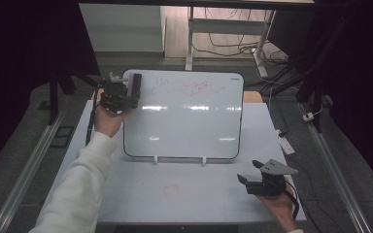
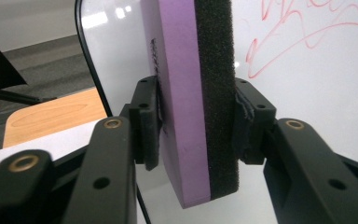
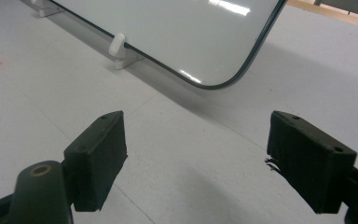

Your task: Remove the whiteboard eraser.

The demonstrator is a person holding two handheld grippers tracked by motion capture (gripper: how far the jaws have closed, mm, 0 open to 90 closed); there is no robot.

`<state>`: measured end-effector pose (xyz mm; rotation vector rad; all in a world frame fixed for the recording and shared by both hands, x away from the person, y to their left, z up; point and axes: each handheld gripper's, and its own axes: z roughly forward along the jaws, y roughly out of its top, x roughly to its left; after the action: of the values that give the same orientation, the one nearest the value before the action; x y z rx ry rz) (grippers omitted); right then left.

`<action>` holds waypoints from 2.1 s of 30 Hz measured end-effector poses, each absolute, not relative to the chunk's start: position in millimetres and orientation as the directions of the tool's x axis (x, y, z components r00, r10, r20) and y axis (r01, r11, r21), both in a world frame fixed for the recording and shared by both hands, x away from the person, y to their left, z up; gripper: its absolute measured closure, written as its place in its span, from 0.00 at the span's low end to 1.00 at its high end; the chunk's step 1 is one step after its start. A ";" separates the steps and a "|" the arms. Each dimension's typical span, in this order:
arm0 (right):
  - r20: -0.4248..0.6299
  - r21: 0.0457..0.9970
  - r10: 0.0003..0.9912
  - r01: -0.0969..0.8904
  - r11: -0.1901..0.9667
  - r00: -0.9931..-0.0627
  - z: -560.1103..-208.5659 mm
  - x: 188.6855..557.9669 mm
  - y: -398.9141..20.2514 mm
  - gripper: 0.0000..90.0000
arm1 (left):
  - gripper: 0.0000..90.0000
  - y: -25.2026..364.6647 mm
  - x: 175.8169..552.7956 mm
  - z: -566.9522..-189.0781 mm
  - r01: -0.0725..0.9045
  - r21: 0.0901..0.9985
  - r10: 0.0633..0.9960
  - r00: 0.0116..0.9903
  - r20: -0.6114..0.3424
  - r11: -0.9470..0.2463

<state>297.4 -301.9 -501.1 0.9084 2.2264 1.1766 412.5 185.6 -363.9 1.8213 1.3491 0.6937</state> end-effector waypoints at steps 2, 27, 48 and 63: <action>-0.091 0.845 0.731 0.335 0.416 -0.676 -500.8 297.3 -301.7 0.21 | 0.68 184.8 411.7 -363.4 0.547 0.820 0.959 0.284 0.005 -0.166; -0.044 0.868 0.717 0.330 0.372 -0.695 -492.2 292.6 -289.1 0.23 | 0.71 172.9 310.3 -391.9 0.429 0.881 0.900 0.435 -0.007 -0.201; 0.132 0.913 0.615 0.337 0.230 -0.777 -463.4 303.3 -212.0 0.23 | 0.71 102.1 281.7 -443.0 0.413 0.846 0.809 0.587 0.034 -0.336; 0.291 0.896 0.542 0.424 0.134 -0.788 -457.5 316.4 -165.6 0.21 | 0.71 65.9 270.2 -463.8 0.388 0.829 0.745 0.665 0.050 -0.403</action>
<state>316.4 -165.6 -457.5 0.9776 2.2859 1.7464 270.2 65.9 -463.8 2.0305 0.8764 0.5320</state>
